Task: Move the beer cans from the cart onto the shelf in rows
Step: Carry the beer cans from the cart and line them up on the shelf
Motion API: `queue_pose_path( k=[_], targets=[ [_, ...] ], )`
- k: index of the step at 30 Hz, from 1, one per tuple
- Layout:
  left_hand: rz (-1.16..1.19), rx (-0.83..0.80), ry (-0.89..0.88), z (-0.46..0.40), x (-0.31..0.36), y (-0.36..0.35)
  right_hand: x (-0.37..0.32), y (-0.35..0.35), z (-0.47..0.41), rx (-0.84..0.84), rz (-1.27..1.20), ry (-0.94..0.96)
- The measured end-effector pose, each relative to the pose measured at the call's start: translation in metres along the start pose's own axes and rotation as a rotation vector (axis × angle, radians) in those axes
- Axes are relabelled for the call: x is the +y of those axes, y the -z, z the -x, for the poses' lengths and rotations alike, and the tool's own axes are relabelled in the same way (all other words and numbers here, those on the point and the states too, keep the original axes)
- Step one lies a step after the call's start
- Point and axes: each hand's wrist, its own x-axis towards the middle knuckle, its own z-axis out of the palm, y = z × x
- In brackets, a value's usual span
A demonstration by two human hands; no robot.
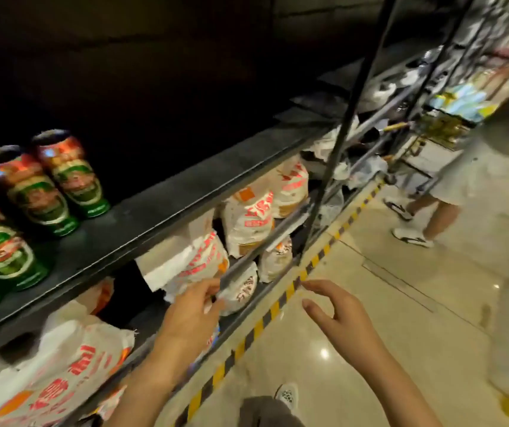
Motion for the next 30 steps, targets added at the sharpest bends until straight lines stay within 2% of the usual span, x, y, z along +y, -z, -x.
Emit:
queue_pose_path(
  k=[5,9,14,23,26,30],
  targets=[
    [0.162,-0.318,-0.181,0.036,0.072,-0.090,0.075,0.062,0.132,0.333,-0.138,-0.383],
    [0.198,-0.499,-0.305,0.084,0.122,-0.156,0.119,0.088,0.238,0.595,-0.267,-0.616],
    [0.105,-0.693,-0.496,0.167,0.181,-0.246,0.146,0.126,0.366,0.736,-0.246,-0.752],
    [-0.029,-1.030,-0.779,0.389,0.272,-0.422,0.207,0.202,0.628,1.045,-0.145,-1.076],
    [-0.046,-1.115,-0.809,0.439,0.293,-0.458,0.226,0.219,0.678,1.079,-0.157,-1.127],
    [-0.083,-1.210,-0.813,0.463,0.316,-0.502,0.263,0.249,0.706,1.115,-0.205,-1.134]
  ],
)
